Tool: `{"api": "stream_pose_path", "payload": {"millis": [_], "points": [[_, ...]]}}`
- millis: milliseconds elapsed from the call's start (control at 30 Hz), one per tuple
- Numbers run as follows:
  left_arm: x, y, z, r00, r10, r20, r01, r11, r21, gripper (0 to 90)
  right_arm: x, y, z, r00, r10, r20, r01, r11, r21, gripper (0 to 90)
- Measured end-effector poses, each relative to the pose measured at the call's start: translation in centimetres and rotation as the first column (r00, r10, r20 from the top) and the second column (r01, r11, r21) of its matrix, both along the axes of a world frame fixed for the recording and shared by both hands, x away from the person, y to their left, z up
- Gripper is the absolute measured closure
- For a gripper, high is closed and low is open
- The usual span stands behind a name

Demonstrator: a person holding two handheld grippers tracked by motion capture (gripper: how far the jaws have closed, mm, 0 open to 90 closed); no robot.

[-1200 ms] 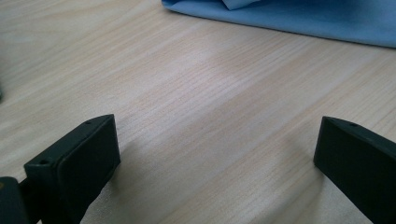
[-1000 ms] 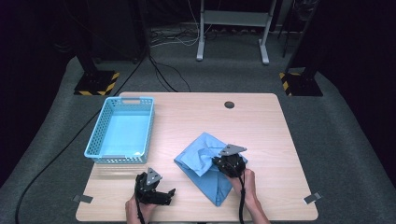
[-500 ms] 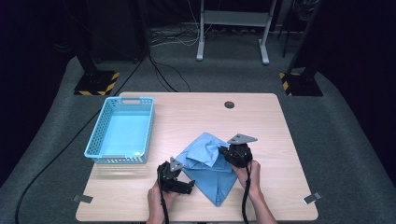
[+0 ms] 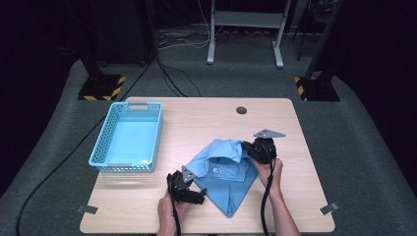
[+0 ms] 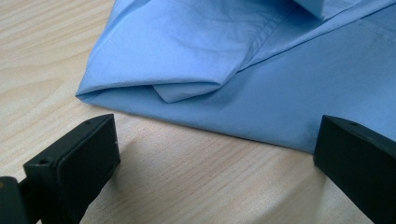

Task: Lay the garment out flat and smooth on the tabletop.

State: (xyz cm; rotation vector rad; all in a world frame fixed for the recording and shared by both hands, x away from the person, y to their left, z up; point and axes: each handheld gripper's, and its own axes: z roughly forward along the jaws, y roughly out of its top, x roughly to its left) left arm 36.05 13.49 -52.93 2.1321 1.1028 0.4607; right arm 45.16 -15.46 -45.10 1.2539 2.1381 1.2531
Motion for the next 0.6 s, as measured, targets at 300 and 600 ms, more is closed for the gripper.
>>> {"api": "stream_pose_path", "payload": {"millis": [300,600], "points": [[0.0,0.0,0.0,1.0000,-0.001,0.001,0.001,1.0000,0.002,0.0,5.5,-2.9,0.0,0.9923,-0.096,-0.078,0.096,0.995,-0.010,86.8],[0.0,0.0,0.0,1.0000,0.004,0.000,-0.004,1.0000,-0.001,0.0,9.6,-5.0,-1.0,0.9410,-0.285,-0.183,0.277,0.958,-0.066,67.2]]}}
